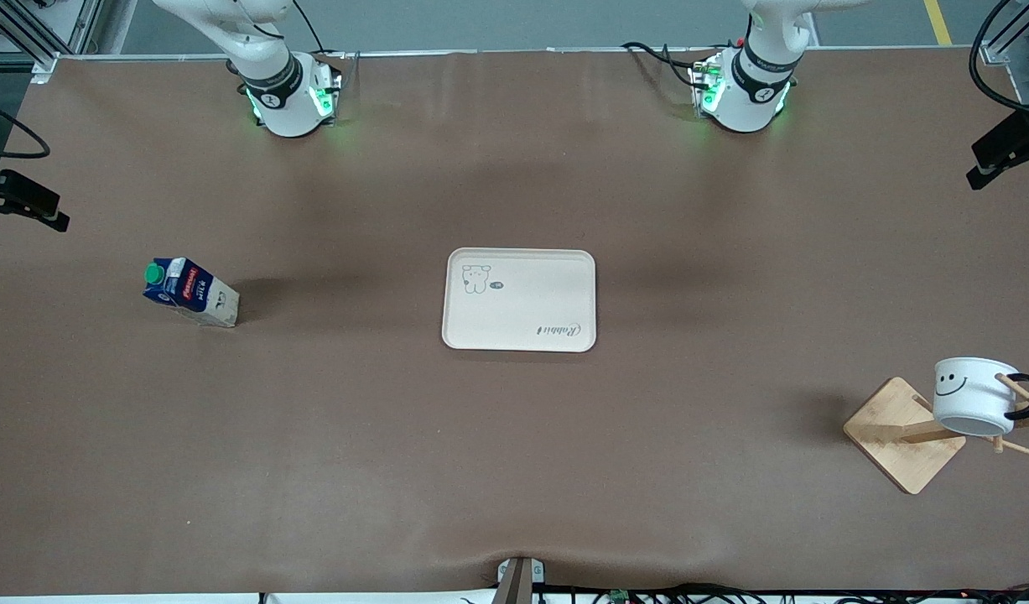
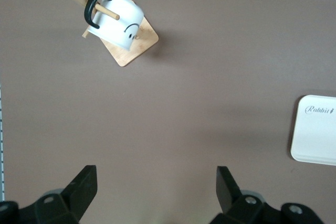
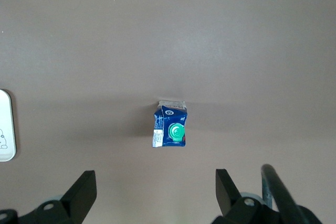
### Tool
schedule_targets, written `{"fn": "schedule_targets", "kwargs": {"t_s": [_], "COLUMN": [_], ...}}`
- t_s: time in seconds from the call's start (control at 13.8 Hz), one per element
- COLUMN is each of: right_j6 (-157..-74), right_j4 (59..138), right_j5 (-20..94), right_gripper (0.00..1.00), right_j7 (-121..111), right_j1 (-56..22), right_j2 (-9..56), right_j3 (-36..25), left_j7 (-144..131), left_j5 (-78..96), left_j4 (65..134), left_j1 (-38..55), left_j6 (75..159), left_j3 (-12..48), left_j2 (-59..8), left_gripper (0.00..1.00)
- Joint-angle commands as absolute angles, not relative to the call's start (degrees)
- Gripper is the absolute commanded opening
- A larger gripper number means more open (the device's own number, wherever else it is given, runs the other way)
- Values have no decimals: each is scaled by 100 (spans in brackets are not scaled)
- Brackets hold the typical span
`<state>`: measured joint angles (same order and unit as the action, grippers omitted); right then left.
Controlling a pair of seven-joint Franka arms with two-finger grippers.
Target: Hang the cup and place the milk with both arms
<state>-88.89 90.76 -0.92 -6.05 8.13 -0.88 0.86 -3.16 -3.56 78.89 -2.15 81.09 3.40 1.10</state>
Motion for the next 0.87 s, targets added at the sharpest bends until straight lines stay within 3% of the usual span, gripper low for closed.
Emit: {"fn": "schedule_targets", "kwargs": {"t_s": [0.0, 0.43, 0.8], "right_j6": [-8789, -8815, -8815], "right_j4": [8938, 8938, 8938], "right_j5": [0, 0, 0], "right_gripper": [100, 100, 100], "right_j7": [-563, -563, -563], "right_j1": [888, 896, 896], "right_j2": [-9, 9, 9], "right_j3": [123, 123, 123], "left_j7": [-132, -202, -351], "left_j5": [-264, -264, -237], "left_j4": [8086, 8060, 8068], "left_j1": [-53, 26, 387], "left_j6": [8086, 8034, 7919], "left_j3": [149, 115, -255], "left_j2": [343, 334, 343], "left_gripper": [100, 100, 100]}}
